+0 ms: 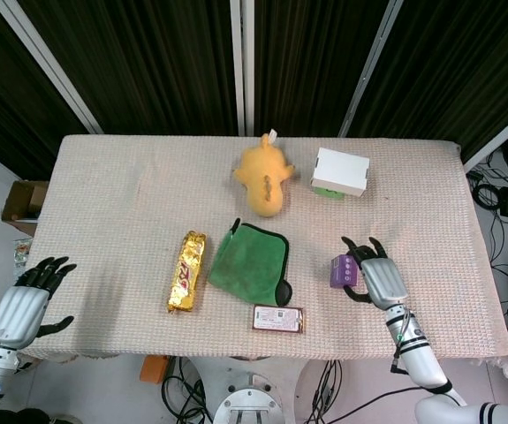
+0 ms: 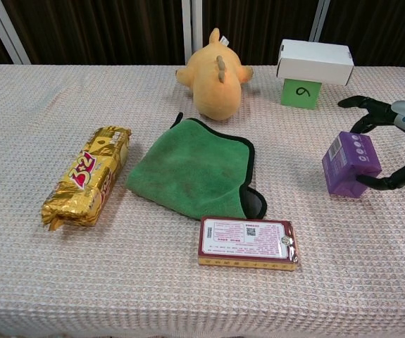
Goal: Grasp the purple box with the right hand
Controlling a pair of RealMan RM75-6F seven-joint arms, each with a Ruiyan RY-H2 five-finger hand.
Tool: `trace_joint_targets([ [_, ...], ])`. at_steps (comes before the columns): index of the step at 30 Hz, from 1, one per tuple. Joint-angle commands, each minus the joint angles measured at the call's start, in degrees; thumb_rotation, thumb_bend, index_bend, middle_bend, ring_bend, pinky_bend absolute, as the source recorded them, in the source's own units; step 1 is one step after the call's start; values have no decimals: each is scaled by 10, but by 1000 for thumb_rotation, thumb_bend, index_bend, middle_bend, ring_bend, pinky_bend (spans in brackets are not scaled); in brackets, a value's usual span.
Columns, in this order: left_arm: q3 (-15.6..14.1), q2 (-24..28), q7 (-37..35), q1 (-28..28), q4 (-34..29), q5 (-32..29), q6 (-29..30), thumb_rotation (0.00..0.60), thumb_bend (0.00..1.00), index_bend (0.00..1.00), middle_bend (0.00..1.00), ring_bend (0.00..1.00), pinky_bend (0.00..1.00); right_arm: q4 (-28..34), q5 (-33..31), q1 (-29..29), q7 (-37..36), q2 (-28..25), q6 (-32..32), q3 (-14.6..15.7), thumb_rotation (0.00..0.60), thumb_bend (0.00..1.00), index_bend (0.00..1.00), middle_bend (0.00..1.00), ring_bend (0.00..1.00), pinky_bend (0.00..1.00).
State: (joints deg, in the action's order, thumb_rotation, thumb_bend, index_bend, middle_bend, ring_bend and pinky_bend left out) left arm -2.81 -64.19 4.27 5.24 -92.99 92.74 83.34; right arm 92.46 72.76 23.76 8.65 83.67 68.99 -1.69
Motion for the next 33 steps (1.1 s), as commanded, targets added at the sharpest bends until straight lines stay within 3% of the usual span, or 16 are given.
trace_joint_targets([
  [1,0,0,1,0,0,0,1,600,132,179,119,83,227,-60,27,-12,-84,-4,-30,9,600,322,0,657,198,0],
  [10,-1,-3,7,3,-3,0,-6,600,132,180,119,83,227,-73,28,-27,-73,-25,-28,13,600,312,0,647,193,0],
  [12,-1,-3,8,3,-3,0,-6,600,132,179,119,83,227,-78,37,-29,-57,-30,-31,21,600,284,0,592,176,0],
  [15,-1,-3,10,3,-4,-1,-6,600,132,180,119,82,227,-69,43,-24,-37,-49,-51,33,600,166,0,146,17,0],
  [17,-1,-3,11,3,-5,0,-5,600,132,180,119,83,227,-69,44,-26,-22,-50,-45,31,600,108,0,12,0,0],
  [28,-1,-3,10,2,-4,-2,-3,600,132,182,119,83,227,-2,30,-24,55,-62,-42,17,600,75,0,3,0,0],
  [33,-1,-3,5,2,-1,-8,-7,600,132,183,119,83,227,15,6,-21,95,-49,-41,4,600,110,0,130,0,0],
])
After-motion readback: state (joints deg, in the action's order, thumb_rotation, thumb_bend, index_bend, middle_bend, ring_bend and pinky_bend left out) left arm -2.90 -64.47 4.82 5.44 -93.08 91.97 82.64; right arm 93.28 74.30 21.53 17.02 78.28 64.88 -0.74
